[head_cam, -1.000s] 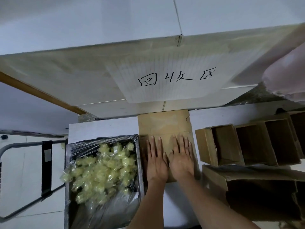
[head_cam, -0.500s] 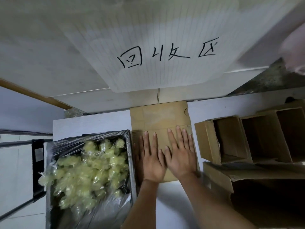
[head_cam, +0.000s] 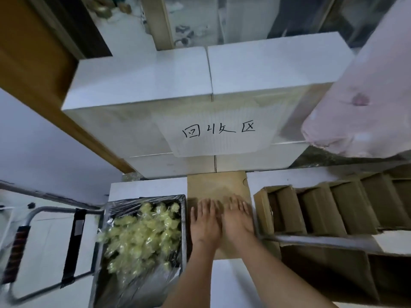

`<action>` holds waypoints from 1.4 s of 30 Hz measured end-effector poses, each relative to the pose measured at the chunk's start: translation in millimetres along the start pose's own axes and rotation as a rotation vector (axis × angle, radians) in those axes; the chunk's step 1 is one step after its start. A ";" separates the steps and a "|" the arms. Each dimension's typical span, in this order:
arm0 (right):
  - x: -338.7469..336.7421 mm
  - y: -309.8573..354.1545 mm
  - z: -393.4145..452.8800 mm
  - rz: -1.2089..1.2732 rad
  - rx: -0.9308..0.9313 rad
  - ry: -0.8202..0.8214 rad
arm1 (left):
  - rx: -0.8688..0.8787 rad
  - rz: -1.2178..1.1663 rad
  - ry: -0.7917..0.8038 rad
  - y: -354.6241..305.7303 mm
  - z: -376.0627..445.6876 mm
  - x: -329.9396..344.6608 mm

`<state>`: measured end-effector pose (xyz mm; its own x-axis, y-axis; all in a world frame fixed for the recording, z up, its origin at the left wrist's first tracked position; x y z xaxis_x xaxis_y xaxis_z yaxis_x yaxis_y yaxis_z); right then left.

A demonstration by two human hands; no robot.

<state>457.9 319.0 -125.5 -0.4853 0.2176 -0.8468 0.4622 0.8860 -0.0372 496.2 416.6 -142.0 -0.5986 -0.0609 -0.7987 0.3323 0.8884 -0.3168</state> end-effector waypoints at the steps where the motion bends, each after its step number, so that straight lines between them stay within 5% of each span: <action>1: -14.6 -2.6 -4.9 0.001 -0.008 -0.005 | -0.001 -0.007 -0.009 -6.5 -6.2 -12.6; 9: -126.6 -45.4 -44.4 -0.053 -0.064 -0.119 | 0.010 0.006 -0.165 -50.7 -47.6 -119.4; 17: -165.8 -88.5 -105.7 -0.118 -0.047 -0.214 | 0.048 0.069 -0.209 -95.9 -96.4 -148.0; 42: -66.4 -211.2 -321.7 -0.040 0.292 -0.273 | 0.360 0.136 -0.070 -201.1 -256.0 -32.4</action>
<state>153.8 249.1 109.3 -0.3099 0.0336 -0.9502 0.6574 0.7296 -0.1886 262.2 356.5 78.5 -0.4843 0.0046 -0.8749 0.6474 0.6746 -0.3548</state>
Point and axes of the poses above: each hand's wrist, its own z-axis towards the middle knuckle, its own x-axis out of the palm, y = z × x, the point moved 2 cm from there along z, towards the middle knuckle, and after that the axes turned 13 degrees about -z, right-handed, at the moved point
